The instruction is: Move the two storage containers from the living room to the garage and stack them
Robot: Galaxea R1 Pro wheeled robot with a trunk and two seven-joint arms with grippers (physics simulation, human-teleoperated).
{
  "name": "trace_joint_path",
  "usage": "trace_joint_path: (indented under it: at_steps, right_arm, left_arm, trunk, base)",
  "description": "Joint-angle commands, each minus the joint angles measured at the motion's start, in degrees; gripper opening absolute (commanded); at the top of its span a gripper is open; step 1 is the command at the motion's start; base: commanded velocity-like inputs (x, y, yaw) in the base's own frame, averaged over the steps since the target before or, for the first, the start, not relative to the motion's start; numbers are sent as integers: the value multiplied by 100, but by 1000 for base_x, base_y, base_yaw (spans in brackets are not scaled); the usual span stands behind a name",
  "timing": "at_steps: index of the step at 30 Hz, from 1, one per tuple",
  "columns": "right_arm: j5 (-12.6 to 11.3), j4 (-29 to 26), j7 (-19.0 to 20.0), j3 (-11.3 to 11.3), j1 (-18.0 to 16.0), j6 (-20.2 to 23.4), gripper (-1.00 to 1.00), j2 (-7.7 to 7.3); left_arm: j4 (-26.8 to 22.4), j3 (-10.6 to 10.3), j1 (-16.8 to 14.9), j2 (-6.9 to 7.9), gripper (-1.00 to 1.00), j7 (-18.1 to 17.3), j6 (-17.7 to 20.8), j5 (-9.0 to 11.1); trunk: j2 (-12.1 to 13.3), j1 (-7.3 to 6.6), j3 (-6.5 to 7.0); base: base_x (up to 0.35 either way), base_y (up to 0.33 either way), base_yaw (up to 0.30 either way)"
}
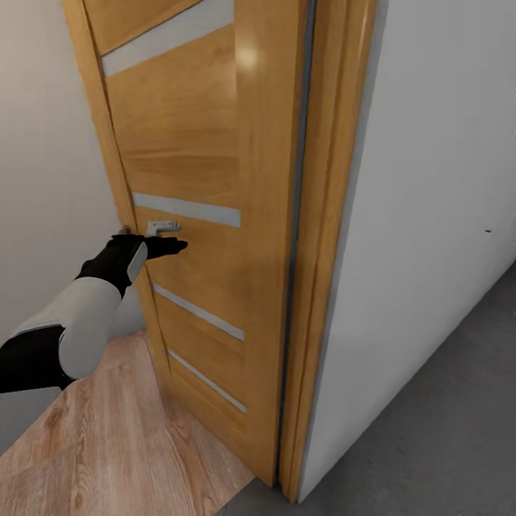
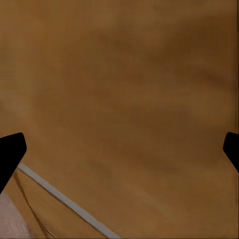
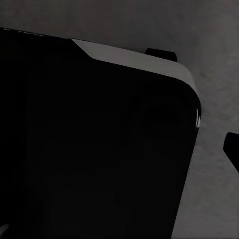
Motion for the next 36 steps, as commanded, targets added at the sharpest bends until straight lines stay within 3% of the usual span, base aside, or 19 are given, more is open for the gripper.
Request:
trace_joint_path:
  at_steps: [1,13,26,36]
  right_arm:
    - [4,0,-6,28,-3,2,100,-1]
    - [4,-4,-3,28,-3,2,100,1]
    - [4,-1,-3,28,-42,2,100,-1]
    - [4,0,-4,28,-48,2,100,0]
  left_arm:
    - [-10,43,-2,-7,100,-57,31,-11]
    - [-15,13,-2,4,100,-59,26,-7]
    - [-19,-62,-2,-3,100,-53,-129,-9]
    - [-17,-66,-2,-10,100,-47,-138,-17]
  trunk:
    - [-3,1,-6]
    - [-3,1,-6]
    - [-3,1,-6]
    - [-3,1,-6]
  base:
    - [98,143,-104]
    - [-9,157,-130]
    - [-87,16,-26]
    - [140,95,-1]
